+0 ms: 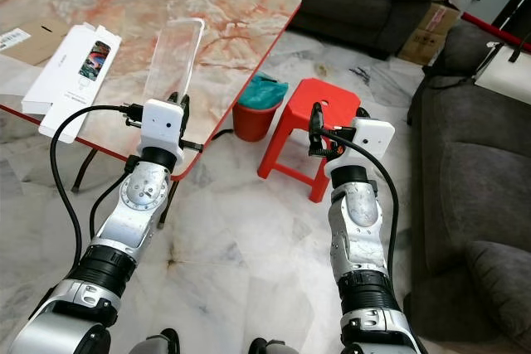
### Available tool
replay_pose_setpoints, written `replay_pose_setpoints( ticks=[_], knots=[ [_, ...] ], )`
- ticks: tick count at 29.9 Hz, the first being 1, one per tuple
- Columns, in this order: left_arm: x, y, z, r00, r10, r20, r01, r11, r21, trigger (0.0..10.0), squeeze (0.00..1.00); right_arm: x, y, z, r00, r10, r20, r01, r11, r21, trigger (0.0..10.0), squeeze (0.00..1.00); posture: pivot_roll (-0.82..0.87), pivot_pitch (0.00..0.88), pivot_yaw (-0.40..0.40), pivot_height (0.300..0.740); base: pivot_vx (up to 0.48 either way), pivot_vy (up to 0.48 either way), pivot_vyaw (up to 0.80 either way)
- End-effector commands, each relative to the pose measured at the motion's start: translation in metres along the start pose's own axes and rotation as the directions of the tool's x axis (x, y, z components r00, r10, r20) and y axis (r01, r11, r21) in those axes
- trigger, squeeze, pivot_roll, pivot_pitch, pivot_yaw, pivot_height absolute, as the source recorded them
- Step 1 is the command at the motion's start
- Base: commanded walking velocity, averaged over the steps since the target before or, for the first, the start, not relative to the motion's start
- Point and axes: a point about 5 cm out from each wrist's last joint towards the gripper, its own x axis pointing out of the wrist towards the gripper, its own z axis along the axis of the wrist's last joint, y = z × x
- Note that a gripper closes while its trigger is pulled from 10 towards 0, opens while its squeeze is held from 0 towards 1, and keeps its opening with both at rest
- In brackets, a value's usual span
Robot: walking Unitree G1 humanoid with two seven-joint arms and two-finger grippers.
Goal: Picking trash to rubbish bin
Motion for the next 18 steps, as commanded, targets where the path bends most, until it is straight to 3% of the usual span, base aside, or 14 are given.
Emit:
replay_pose_setpoints(
  ticks=[1, 5, 18],
  knots=[
    [0.0011, -0.0071, 0.0031, 1.0, -0.017, 0.018, 0.017, 1.0, 0.011, 10.0, 0.0, -0.0019, -0.0058, 0.0018, 1.0, -0.02, 0.011, 0.02, 1.0, -0.005, 10.0, 0.0, 0.04, 0.064, -0.135, 0.74, 0.0, 0.0, 0.0],
    [0.0009, -0.0091, 0.0031, 1.0, -0.019, 0.018, 0.018, 1.0, 0.013, 10.0, 0.0, -0.0021, -0.0079, 0.0045, 1.0, -0.019, 0.023, 0.019, 1.0, -0.014, 10.0, 0.0, 0.04, 0.056, -0.135, 0.74, 0.0, 0.0, 0.13],
    [0.0018, -0.0106, 0.0021, 1.0, -0.019, 0.016, 0.019, 1.0, 0.017, 10.0, 0.0, -0.0037, -0.0093, 0.0041, 0.999, -0.016, 0.029, 0.016, 1.0, -0.015, 10.0, 0.0, 0.04, 0.034, -0.133, 0.74, 0.0, 0.0, 0.8]
  ],
)
